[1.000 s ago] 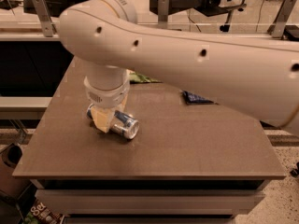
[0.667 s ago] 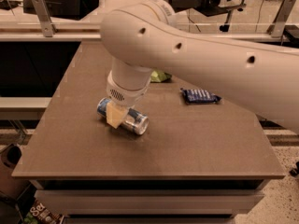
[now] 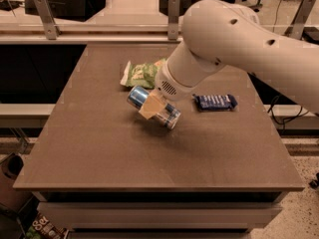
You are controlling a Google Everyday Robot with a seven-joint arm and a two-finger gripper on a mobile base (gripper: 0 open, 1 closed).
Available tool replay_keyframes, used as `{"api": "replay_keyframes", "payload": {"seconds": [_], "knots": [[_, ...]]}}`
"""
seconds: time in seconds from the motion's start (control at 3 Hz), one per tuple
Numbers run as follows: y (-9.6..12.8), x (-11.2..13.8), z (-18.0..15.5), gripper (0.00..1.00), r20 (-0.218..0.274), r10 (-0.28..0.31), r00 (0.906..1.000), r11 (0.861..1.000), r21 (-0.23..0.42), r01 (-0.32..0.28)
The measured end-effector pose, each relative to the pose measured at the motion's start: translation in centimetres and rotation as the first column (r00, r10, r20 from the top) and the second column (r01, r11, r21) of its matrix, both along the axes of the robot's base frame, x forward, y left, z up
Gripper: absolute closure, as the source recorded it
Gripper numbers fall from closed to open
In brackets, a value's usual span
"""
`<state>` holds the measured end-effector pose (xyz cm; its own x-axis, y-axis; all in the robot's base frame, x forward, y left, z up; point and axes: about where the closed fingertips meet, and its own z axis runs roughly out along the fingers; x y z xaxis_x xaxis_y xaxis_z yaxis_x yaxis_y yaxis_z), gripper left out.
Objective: Pick redbull can
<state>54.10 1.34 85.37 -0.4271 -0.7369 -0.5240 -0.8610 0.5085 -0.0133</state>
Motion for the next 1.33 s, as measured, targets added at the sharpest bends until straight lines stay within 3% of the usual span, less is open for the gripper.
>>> {"api": "replay_keyframes", "payload": {"seconds": [0.67, 1.33], "knots": [[-3.7, 1.6, 4.2, 1.0, 0.111, -0.02, 0.9937, 0.994, 0.106, 0.008], [-6.7, 1.6, 8.3, 1.0, 0.186, -0.061, 0.9806, 0.987, 0.157, 0.032]]}}
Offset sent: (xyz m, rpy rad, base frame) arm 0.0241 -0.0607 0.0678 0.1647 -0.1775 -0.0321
